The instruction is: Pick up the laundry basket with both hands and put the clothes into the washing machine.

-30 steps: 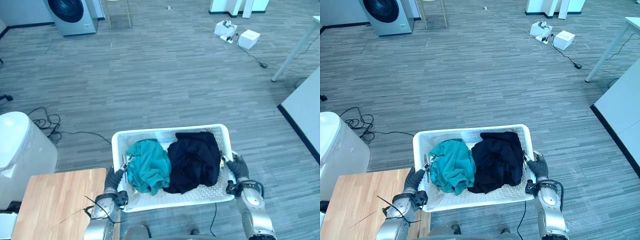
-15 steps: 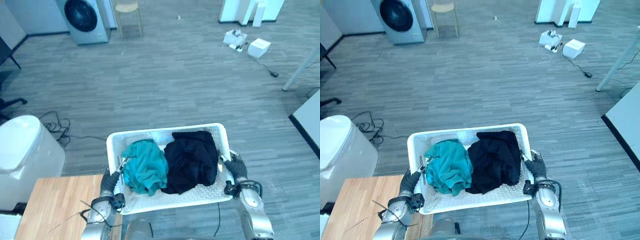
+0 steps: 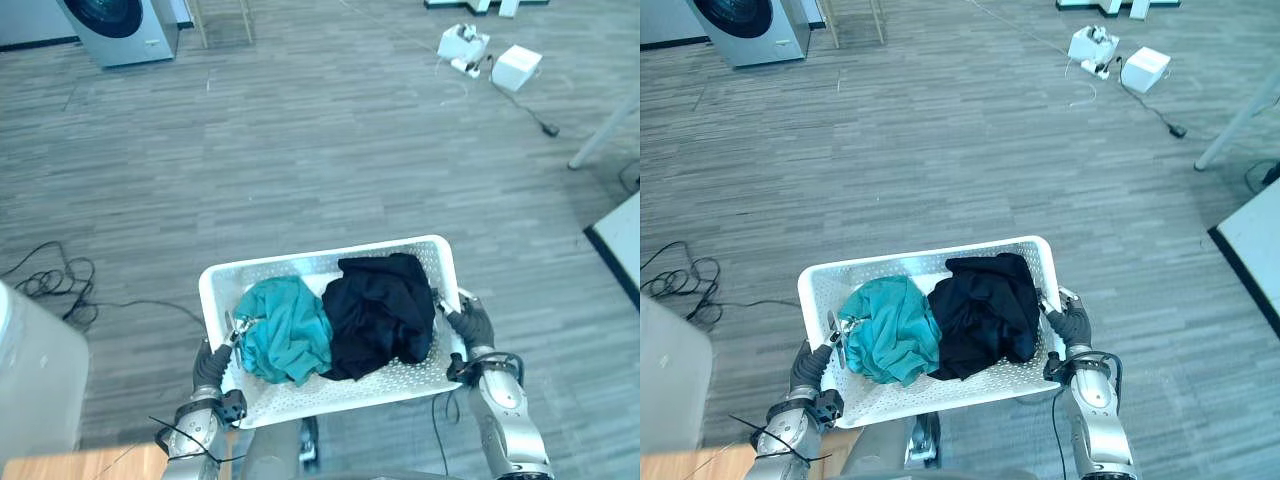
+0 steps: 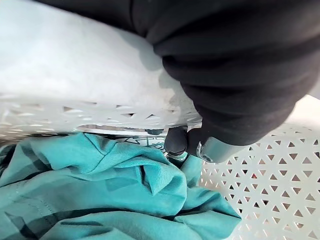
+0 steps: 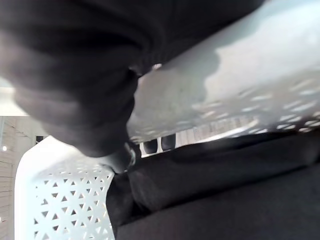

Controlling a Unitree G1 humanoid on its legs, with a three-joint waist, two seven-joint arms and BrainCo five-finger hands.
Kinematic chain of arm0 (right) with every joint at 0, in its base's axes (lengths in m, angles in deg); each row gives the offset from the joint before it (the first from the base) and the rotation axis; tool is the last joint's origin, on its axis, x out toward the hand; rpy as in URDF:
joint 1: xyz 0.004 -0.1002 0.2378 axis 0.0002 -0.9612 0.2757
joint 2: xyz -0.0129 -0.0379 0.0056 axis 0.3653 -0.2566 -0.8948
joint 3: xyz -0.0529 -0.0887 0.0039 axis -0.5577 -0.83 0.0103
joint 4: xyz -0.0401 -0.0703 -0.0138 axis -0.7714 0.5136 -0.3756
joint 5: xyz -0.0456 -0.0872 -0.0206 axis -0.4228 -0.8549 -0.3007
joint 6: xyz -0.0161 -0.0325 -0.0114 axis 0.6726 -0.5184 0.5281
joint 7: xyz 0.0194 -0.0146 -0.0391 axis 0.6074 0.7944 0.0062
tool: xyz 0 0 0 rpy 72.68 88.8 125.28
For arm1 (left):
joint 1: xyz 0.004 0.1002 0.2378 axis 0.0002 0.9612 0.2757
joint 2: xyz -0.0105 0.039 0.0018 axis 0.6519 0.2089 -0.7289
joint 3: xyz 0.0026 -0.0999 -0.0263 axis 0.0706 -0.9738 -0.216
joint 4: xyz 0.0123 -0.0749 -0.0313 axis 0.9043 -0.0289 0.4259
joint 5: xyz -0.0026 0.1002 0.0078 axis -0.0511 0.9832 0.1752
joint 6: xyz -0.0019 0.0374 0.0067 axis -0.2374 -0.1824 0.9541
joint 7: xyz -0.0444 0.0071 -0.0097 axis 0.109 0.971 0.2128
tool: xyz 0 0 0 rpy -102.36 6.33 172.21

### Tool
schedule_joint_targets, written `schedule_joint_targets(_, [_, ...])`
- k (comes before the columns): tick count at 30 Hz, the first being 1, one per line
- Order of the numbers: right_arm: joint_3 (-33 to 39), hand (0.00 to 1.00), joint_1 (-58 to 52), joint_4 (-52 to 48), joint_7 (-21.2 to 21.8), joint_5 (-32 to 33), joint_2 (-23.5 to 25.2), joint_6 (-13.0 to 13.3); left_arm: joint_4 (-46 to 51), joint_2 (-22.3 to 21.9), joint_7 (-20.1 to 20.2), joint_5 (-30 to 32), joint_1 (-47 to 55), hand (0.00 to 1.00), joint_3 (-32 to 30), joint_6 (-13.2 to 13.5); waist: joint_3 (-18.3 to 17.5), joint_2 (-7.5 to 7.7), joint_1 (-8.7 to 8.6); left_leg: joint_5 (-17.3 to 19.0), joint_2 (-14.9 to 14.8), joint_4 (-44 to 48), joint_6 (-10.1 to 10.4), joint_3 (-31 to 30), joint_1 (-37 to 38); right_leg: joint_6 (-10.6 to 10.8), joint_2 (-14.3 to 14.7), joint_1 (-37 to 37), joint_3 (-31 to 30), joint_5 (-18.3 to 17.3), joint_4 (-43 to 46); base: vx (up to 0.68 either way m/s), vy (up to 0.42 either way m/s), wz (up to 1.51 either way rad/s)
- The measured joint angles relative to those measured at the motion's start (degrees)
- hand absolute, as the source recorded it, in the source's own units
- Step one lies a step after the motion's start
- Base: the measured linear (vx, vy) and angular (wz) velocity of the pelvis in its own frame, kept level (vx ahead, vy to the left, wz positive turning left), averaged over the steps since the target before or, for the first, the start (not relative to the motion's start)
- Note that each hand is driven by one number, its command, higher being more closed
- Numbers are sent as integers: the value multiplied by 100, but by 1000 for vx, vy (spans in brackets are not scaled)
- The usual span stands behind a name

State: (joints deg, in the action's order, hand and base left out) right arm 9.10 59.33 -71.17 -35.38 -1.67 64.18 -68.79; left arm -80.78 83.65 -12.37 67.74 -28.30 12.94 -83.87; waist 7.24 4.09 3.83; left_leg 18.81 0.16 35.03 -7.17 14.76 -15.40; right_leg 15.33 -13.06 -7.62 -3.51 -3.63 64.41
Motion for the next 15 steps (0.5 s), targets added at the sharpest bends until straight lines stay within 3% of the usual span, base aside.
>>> schedule_joint_targets(1, [11,100,-12,-2,2,-35,25,7,11,-3,-3,24,6,100,0,0,31,-48,-3,60,24,-216,4,-35,354,-218,41,-168,81,-119,353,848,79,10])
schedule_joint_targets(2, [15,100,-48,-23,3,-38,33,49,60,0,1,46,21,100,4,0,83,-220,-13,83,13,-752,23,-138,1065,-794,179,-461,402,-449,612,548,34,-3])
schedule_joint_targets(3, [21,100,-100,-73,6,-35,37,88,112,2,4,50,38,100,10,0,66,-325,-33,83,-18,-1029,24,-227,1350,-1037,274,-646,602,-621,564,661,18,14])
schedule_joint_targets(4, [37,100,-166,-261,12,-27,76,159,274,28,4,51,37,100,0,9,53,-489,-157,81,-93,-1485,27,-432,1808,-1316,465,-1085,908,-917,241,518,-8,43])
schedule_joint_targets(5, [98,100,-189,-471,20,-27,151,200,409,51,5,51,2,100,-10,44,41,-597,-299,68,-211,-1791,50,-548,2129,-1493,665,-1534,1028,-1120,-484,652,-43,55])
schedule_joint_targets(6, [129,100,-200,-548,23,-21,159,221,452,53,9,51,-19,100,-7,85,42,-635,-319,63,-269,-1883,58,-578,2258,-1483,739,-1711,1018,-1144,-1014,806,-125,79])
schedule_joint_targets(7, [208,100,-243,-635,45,43,163,289,461,57,40,54,-135,100,10,136,41,-650,-443,62,-420,-2049,60,-660,2640,-1363,863,-1993,947,-739,-3101,825,-158,64])
schedule_joint_targets(9, [206,100,-262,-649,49,52,215,289,463,99,44,62,-140,100,-4,141,-5,-513,-466,62,-410,-2180,63,-692,2918,-1308,869,-1962,895,-134,-4724,670,-179,51])
schedule_joint_targets(10, [196,100,-396,-683,51,68,231,282,410,149,45,68,-159,100,5,144,-31,-351,-501,97,-322,-2189,227,-927,3218,-1076,815,-1986,682,478,-4936,806,-261,61])
schedule_joint_targets(11, [229,100,-462,-672,52,86,167,241,272,-9,56,155,-187,100,22,132,-99,-509,-571,6,-577,-1853,426,-1230,3299,-1303,1049,-2003,610,849,-4425,980,-324,52])
schedule_joint_targets(12, [240,100,-457,-674,51,85,111,211,197,-138,53,239,-191,100,14,131,-113,-721,-518,-189,-820,-1312,654,-1339,3158,-1405,1216,-1978,712,588,-4077,828,-260,18])
schedule_joint_targets(13, [249,100,-459,-675,57,87,98,201,197,-162,53,275,-192,100,9,133,-104,-786,-480,-410,-935,-839,770,-1360,2990,-1528,1290,-1960,783,410,-3895,803,-226,-14])
schedule_joint_targets(14, [252,100,-465,-676,118,93,116,140,155,-172,52,310,-198,100,-22,132,-73,-850,-457,-1668,-1164,592,940,-1371,2387,-1767,1436,-1760,906,-68,-3518,785,-180,-3])
schedule_joint_targets(15, [266,100,-480,-678,112,121,132,111,95,-194,52,311,-207,100,-19,131,-53,-879,-455,-2889,-1400,1450,1146,-1391,1962,-1874,1487,-1433,991,-284,-3588,778,-175,9])
